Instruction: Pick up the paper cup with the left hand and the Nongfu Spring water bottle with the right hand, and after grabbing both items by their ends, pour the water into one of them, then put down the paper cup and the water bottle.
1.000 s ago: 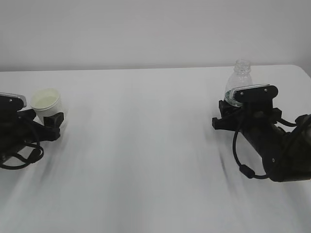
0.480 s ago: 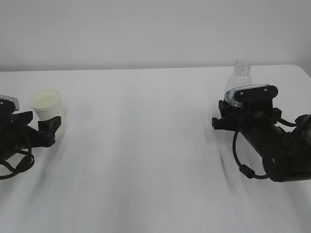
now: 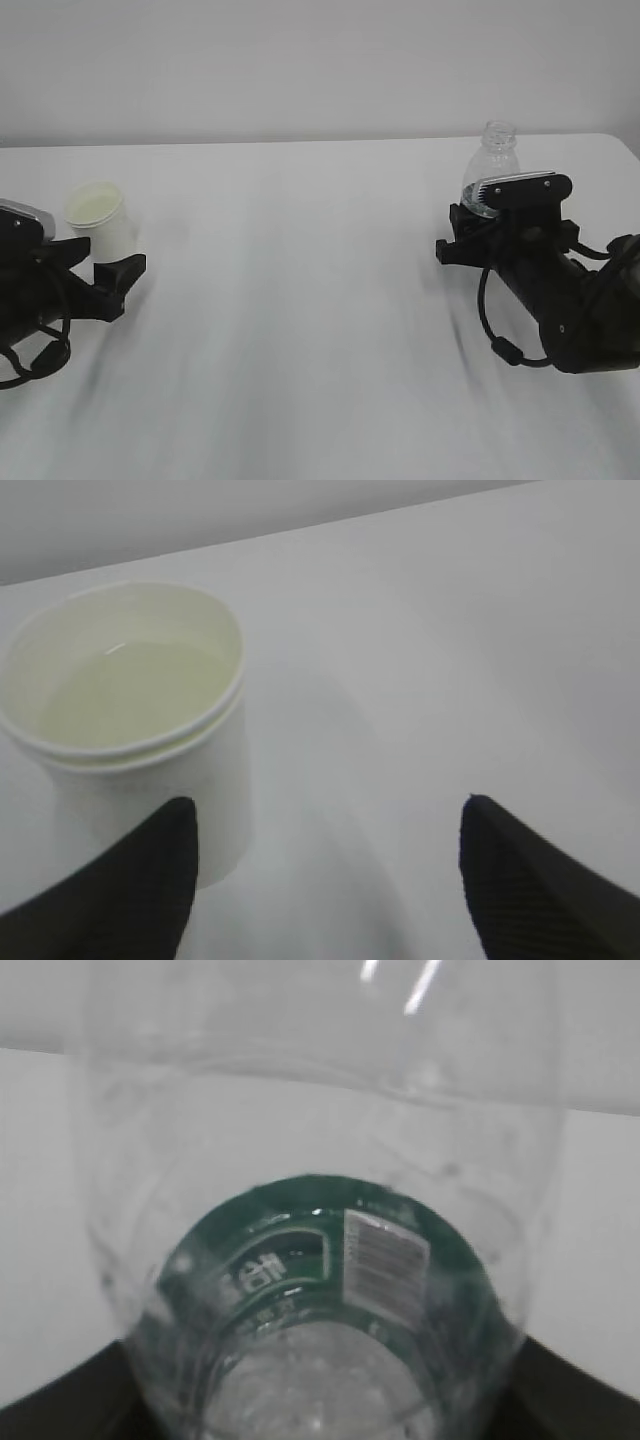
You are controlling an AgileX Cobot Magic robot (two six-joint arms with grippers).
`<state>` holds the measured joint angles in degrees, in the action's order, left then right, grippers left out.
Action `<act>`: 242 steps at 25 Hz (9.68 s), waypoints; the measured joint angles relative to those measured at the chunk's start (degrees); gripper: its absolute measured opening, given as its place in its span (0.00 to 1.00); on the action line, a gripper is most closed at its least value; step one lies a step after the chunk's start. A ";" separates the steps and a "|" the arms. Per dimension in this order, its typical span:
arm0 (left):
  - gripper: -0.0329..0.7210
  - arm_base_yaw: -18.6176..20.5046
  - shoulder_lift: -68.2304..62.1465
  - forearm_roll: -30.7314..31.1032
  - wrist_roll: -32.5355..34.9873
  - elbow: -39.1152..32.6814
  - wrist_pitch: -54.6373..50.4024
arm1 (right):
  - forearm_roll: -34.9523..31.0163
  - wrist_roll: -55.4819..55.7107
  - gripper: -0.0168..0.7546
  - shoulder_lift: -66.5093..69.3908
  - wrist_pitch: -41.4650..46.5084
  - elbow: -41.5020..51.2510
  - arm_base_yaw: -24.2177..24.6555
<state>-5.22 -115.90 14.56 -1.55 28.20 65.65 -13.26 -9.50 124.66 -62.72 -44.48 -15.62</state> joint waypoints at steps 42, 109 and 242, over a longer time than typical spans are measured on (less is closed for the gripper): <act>0.82 -0.22 1.21 -1.01 -0.71 0.00 0.00 | 1.69 0.29 0.79 4.41 -1.39 -4.15 0.00; 0.80 -0.22 52.86 -10.84 0.56 -6.23 -28.14 | 6.25 2.46 0.79 -27.97 15.68 11.26 0.00; 0.74 -0.22 113.07 -16.56 0.79 2.13 -128.17 | 24.40 13.39 0.67 -119.67 127.61 16.00 -0.12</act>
<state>-5.44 -2.83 -2.00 -0.76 30.33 -62.52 11.13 3.89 4.98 64.88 -28.47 -15.74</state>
